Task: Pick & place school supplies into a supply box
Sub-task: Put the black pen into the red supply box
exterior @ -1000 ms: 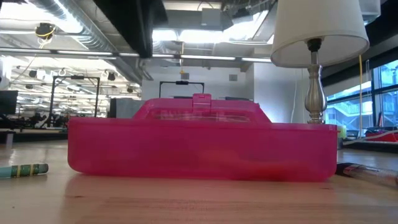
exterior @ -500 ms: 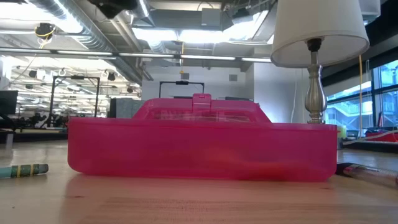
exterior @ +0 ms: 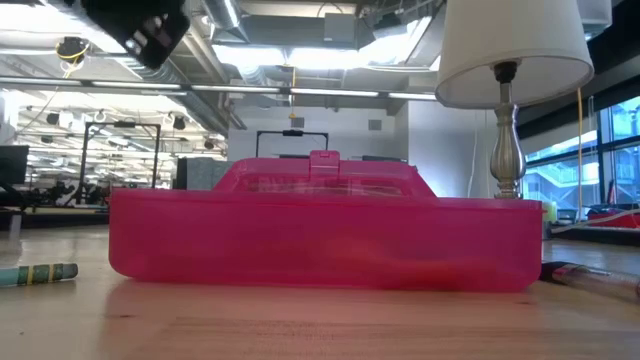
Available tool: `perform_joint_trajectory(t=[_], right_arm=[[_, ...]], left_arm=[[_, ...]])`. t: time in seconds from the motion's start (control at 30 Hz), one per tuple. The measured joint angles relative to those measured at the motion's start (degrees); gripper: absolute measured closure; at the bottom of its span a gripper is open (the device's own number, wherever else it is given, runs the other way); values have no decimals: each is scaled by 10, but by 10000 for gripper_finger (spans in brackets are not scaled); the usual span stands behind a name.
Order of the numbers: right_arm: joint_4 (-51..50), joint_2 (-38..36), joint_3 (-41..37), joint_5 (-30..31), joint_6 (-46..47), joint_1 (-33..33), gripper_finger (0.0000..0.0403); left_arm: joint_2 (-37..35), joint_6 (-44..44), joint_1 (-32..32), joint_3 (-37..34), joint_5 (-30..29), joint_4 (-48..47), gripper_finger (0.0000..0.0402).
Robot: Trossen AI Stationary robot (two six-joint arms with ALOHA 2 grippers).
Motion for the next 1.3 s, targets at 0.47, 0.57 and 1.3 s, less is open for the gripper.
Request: perform_joint_trajectory(t=[0.47,0.57,1.3], right_arm=[[-2,0,-6,-17,48,0,240],[15,-3,-21,-32,52,0,240],[12,0,-28,-57,12,0,344]], left_arm=[[1,-19,0,-9,-58,5,283],[1,-19,0,-9,-58,5,283],[1,-21,0,-9,-92,5,283]])
